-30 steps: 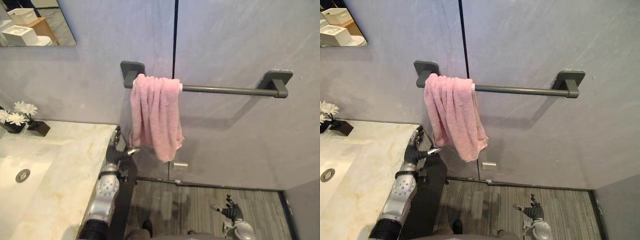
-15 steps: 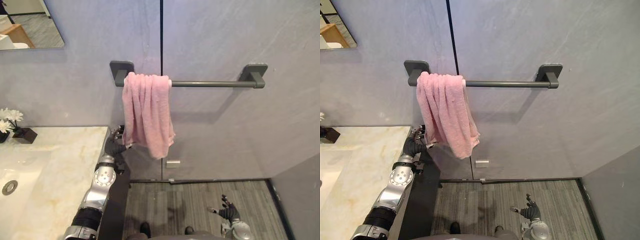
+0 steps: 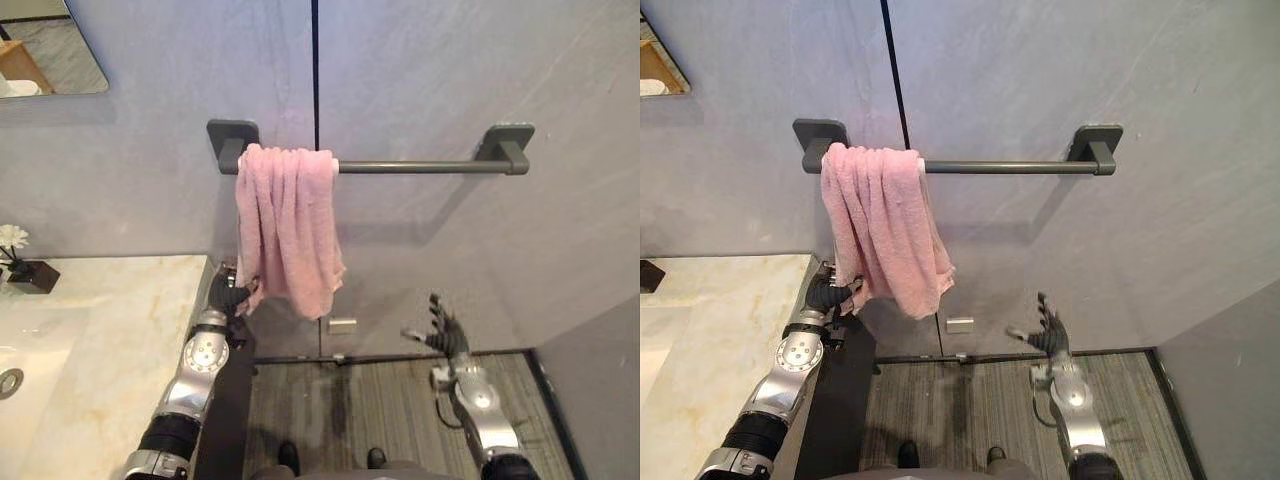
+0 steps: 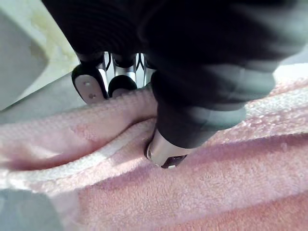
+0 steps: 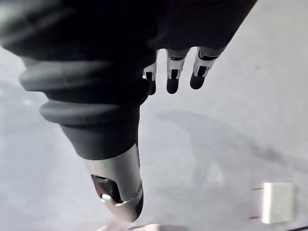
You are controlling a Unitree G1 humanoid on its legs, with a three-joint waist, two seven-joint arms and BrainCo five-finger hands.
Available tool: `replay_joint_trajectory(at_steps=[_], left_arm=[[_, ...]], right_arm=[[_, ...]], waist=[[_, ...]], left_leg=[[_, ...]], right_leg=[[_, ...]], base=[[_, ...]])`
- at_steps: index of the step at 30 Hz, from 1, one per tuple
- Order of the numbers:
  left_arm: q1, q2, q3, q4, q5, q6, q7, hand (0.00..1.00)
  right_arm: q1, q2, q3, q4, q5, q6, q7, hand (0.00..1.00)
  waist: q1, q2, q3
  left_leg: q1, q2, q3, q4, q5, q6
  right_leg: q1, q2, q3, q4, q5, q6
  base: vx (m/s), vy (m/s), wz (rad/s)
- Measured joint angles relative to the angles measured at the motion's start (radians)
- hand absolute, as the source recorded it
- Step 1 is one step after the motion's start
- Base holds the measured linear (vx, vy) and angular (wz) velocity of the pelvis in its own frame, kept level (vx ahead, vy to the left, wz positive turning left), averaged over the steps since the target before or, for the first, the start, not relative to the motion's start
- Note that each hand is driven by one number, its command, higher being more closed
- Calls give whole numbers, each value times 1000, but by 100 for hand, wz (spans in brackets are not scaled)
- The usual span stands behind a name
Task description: Organize washtable
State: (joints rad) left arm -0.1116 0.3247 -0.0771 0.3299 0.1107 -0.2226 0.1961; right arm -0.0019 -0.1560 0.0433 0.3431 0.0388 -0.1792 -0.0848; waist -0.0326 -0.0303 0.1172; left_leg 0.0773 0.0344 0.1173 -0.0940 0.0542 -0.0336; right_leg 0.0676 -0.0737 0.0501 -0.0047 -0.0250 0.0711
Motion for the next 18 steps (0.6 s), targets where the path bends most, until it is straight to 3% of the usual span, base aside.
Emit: replay_joint_trajectory(at_steps=[6,18], left_arm=[[-16,-6,-2,-24,-22,-1,3,100],[-19,-50,-40,-72,-60,-20,24,100]], right_arm=[[-81,-47,78,-99,0,-21,3,0],[-194,-105,229,-98,10,-30,36,0]], waist=[[22,-1,0],[22,0,0]], left_leg=[[0,0,-3,0,0,0],[-10,1,-39,0,12,4]], right_leg=[[-1,0,3,3,1,-1],[12,1,-28,6,0,-1]], base=[[-5,-5,-1],[-20,-16,8]])
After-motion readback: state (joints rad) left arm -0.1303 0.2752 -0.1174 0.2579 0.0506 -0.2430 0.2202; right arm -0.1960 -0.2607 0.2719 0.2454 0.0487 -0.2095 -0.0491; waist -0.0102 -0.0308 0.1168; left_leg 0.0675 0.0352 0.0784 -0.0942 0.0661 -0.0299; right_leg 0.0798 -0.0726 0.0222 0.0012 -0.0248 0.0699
